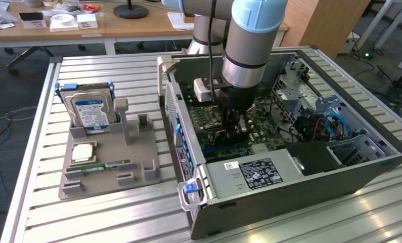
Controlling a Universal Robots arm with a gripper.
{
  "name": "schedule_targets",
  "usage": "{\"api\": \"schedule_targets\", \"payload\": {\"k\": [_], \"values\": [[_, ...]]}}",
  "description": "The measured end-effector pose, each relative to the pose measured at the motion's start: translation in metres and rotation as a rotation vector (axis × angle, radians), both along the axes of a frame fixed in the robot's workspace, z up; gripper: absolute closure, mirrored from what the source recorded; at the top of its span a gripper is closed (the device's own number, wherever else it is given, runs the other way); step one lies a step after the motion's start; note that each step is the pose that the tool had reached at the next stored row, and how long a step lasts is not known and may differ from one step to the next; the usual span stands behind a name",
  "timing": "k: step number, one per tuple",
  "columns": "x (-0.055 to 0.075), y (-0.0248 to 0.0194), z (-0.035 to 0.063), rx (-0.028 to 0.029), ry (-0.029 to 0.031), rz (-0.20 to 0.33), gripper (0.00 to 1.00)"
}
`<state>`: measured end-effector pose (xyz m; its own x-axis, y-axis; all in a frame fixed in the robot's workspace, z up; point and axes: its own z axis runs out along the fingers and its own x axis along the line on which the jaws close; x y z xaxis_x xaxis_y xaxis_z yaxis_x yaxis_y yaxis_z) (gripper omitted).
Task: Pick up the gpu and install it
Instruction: 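Insert the gpu into the slot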
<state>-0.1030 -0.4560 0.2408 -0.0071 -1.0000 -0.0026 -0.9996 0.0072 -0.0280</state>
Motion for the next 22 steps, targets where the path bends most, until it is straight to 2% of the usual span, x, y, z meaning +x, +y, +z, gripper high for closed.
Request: {"api": "schedule_targets", "payload": {"k": [22], "values": [[-0.0004,0.0,-0.0026,0.0001,0.0,0.0,0.74]]}}
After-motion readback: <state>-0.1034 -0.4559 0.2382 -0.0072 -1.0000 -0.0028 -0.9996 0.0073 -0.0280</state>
